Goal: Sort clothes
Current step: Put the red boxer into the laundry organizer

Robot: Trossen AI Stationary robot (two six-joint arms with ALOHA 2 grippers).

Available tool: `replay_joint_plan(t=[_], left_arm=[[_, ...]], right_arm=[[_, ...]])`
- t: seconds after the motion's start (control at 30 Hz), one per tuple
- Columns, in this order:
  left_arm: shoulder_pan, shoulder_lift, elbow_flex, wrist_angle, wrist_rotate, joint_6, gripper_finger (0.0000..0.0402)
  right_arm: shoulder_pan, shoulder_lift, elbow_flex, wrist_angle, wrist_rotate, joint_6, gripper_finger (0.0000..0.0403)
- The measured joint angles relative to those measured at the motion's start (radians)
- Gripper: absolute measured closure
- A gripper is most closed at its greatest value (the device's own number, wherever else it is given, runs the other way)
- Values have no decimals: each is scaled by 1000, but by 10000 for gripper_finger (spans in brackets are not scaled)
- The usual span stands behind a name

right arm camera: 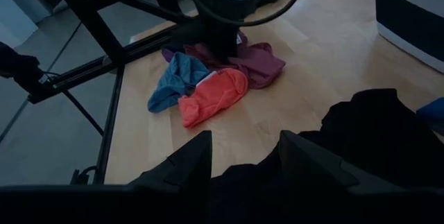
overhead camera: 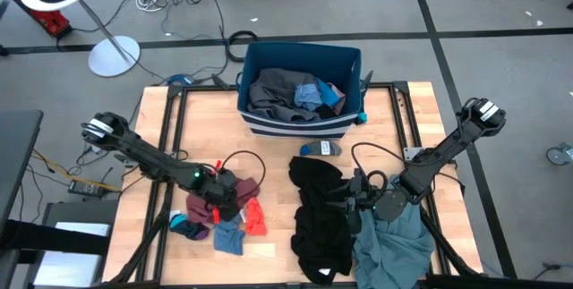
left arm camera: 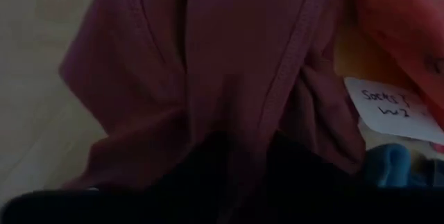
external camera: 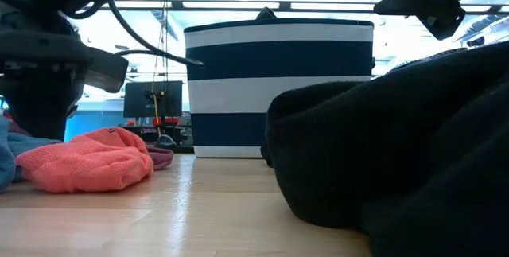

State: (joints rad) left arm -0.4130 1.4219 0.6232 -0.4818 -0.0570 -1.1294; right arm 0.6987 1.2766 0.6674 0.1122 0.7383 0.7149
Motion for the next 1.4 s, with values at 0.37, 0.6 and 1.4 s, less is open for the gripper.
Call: replay_joint_plan(t=[0.37, 0.6, 1.4], left_arm=[[0, -71, 113, -217, -64, 52, 390], [0, -104, 373, -594, -175, 112, 391], [288, -95, 1216, -664, -487, 710, 392]], right_arm=[[0, 0, 0, 5, 0, 0, 233], [0, 0, 0, 5, 0, 0, 233], [0, 0, 0, 6, 1, 0, 233]])
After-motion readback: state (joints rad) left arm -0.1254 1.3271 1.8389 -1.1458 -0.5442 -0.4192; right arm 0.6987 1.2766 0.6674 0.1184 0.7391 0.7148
